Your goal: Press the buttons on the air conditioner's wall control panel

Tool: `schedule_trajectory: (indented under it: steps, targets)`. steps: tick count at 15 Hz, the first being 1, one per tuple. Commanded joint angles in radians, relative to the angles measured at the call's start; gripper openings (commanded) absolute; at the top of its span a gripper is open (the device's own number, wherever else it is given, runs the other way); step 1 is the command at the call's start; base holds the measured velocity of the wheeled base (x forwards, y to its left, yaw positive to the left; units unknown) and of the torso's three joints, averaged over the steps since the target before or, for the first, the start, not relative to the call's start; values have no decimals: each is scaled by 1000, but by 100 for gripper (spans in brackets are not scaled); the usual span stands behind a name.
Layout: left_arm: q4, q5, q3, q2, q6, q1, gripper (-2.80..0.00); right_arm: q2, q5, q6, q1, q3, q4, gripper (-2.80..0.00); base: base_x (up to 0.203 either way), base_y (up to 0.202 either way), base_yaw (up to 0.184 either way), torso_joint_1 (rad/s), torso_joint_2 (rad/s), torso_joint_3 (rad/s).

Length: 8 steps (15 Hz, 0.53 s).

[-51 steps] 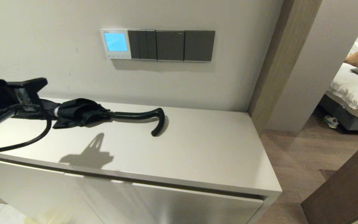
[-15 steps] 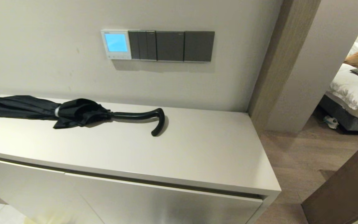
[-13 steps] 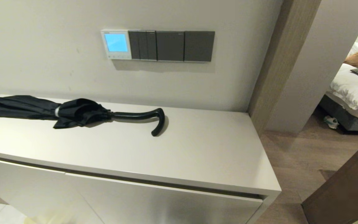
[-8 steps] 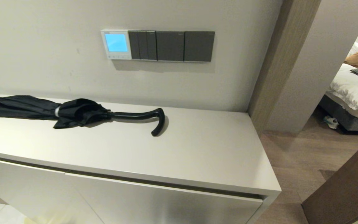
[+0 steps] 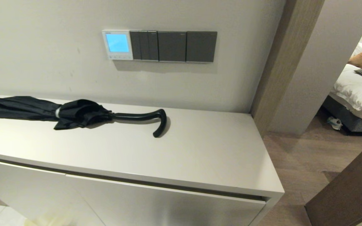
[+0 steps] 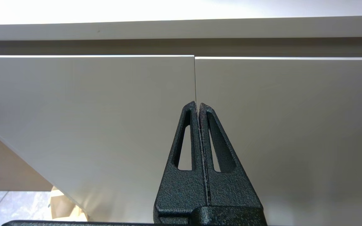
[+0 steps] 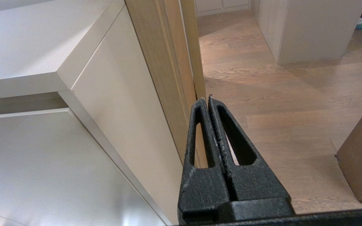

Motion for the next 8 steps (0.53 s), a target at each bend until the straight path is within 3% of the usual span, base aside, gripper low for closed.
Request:
schedule_trajectory:
  steps: [1,8]
  targets:
    - [-3,1,0,0,-8,0,-280,1,0,0,0,1,0,-280,0,0,0,0,0,0]
    - [-2,6,0,-2,-47,0,-280,1,0,0,0,1,0,-280,0,0,0,0,0,0]
